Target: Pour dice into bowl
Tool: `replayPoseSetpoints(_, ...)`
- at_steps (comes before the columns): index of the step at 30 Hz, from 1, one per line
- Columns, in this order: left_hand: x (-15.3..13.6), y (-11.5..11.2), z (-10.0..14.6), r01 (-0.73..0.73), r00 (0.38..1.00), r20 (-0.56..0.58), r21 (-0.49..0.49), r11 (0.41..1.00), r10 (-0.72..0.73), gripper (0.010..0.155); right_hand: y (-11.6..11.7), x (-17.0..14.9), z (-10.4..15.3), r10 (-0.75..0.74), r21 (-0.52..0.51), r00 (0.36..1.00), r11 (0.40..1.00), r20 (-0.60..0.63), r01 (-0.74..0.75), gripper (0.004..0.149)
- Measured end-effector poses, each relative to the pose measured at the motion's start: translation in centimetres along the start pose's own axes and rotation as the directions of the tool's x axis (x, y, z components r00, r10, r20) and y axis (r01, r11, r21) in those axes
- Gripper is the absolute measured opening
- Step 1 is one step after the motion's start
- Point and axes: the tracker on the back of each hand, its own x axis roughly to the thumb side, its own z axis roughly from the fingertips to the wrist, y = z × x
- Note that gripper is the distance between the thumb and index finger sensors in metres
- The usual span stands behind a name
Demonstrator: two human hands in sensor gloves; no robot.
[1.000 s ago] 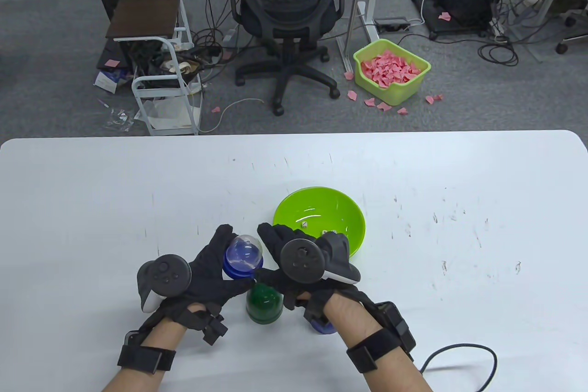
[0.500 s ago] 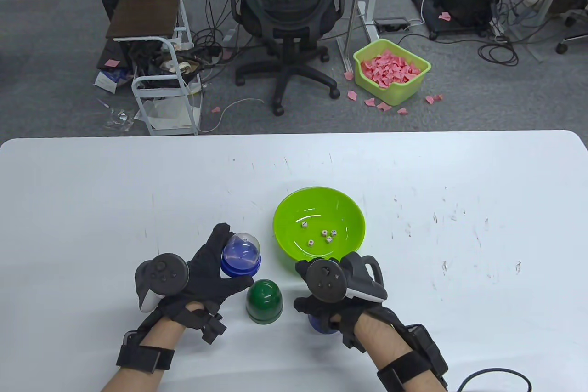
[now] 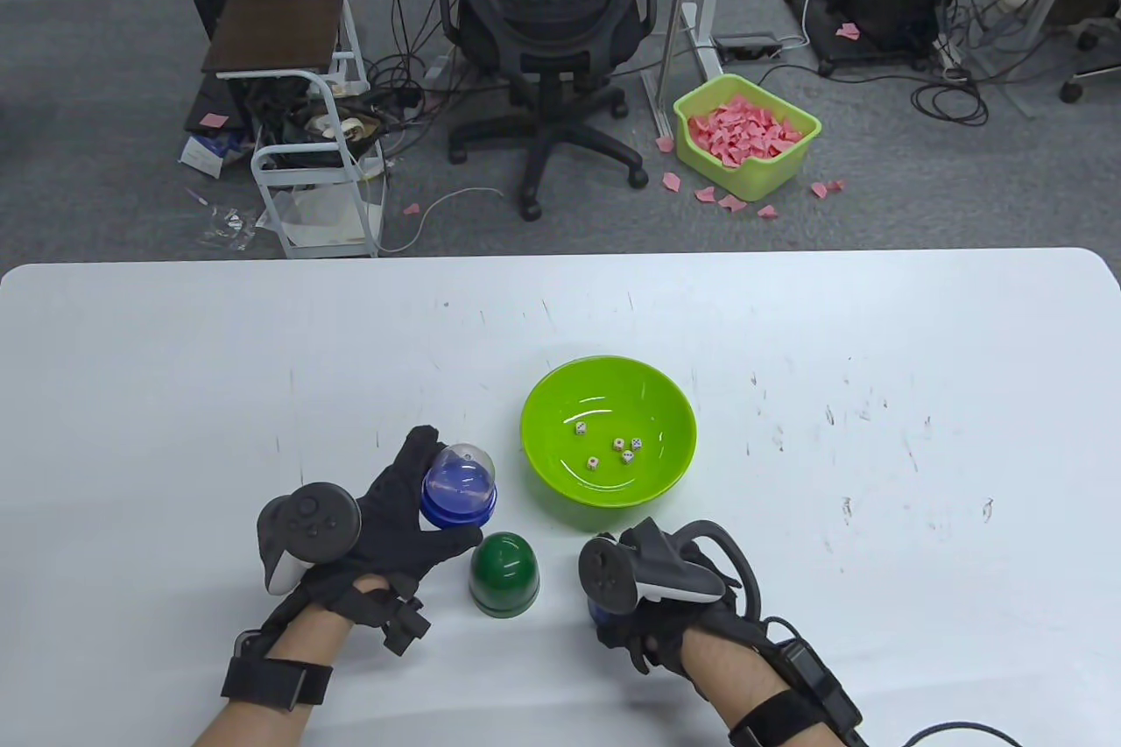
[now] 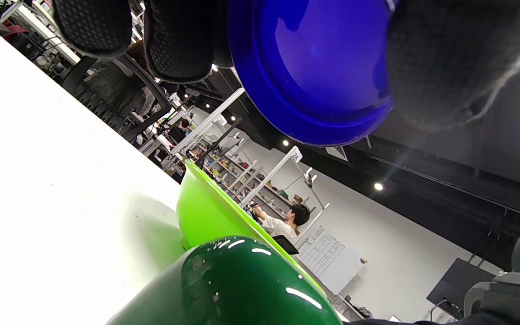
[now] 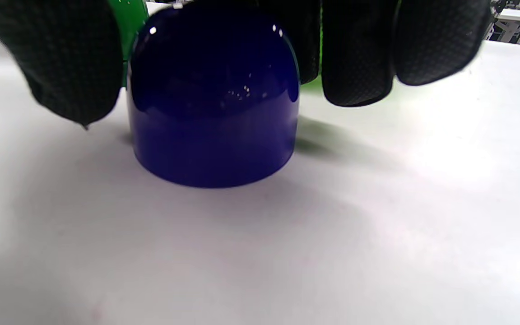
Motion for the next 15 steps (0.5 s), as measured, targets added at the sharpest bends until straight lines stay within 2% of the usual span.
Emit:
replayPoseSetpoints(7, 0.0, 0.0, 0.0, 0.003, 1.0, 0.0, -0.003, 1.0, -0.003, 0.112, -0.2, 0.0, 0.1, -0.032, -0.051, 0.999, 0.998, 0.029, 0.033, 0.09)
replayPoseSetpoints(10, 0.1, -0.1, 0.0, 0.005, 1.0, 0.004, -0.007, 1.0, -0.005, 0.112, -1.1, -0.1, 0.5, -0.083, -0.079, 0.996, 0.993, 0.043, 0.086, 0.09)
replayPoseSetpoints(15, 0.3, -0.4, 0.0, 0.027, 1.0, 0.015, -0.019, 0.999, -0.027, 0.112, -3.7, 0.0, 1.2, -0.15, -0.19, 0.985, 0.968, 0.08, 0.163, 0.087)
